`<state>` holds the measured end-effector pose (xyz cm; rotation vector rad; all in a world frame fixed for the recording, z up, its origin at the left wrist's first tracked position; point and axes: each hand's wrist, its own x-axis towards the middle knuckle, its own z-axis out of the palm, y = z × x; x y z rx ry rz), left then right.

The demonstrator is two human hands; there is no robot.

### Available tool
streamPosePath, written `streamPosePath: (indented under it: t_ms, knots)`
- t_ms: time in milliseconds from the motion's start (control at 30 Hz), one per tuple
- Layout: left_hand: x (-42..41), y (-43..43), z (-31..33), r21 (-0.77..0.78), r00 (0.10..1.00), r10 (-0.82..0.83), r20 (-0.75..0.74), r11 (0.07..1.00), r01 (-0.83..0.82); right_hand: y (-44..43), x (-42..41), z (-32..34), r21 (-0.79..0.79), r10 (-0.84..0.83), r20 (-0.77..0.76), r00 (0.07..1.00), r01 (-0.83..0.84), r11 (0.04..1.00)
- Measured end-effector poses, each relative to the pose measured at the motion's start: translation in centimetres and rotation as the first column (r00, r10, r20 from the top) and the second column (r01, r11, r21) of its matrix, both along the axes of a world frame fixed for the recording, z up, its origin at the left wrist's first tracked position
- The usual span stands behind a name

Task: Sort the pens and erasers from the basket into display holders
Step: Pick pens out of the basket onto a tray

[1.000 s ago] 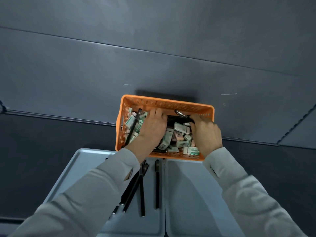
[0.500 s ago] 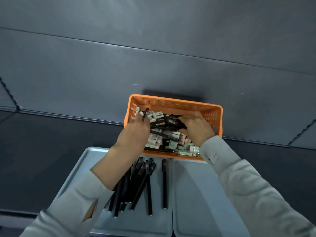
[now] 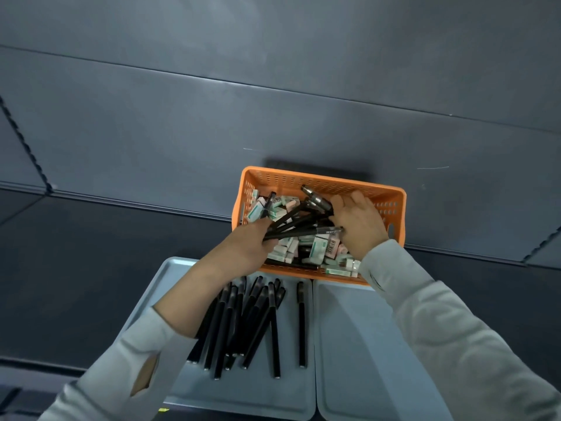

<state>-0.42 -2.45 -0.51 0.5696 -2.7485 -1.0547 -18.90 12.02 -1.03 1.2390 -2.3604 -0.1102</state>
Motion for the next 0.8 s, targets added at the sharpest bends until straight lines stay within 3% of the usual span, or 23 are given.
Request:
streamPosePath:
  t_ms: [133,367,467,600,667,800]
  knots:
    - [1.7,-0.4,-0.5,0.045,0.999,0.011,-0.036,0.999,-0.009,0.4,1.2,0.6,-0.166,0.078,0.036,0.996,-0.071,0.984]
    - [6.8,-1.4,-2.1,0.320,0.974,0.101,-0.202,0.947,-0.032,1.4,5.7,2.7,-0.419,0.228,0.351,0.908,-0.065,0.906]
    - [9.7,-2.0,-2.8,0.391,0.945,0.178,-0.274,0.919,-0.060,2.5,9.1,2.4,-0.265,0.276,0.558,0.782,-0.147,0.953]
    - [12.6,-2.7,-4.8,0.499,0.921,0.254,-0.294,0.863,-0.079,3.1,13.1,-0.8,0.101,0.096,0.711,0.697,-0.236,0.967]
    - [13.4,-2.9,-5.7,0.494,0.924,0.250,-0.291,0.866,-0.079,3.2,14.0,-2.8,0.191,-0.039,0.692,0.721,-0.130,0.973]
    - [14.5,-2.8,-6.7,0.397,0.945,0.188,-0.268,0.915,-0.070,3.4,15.3,-5.3,0.162,-0.187,0.621,0.761,0.109,0.981]
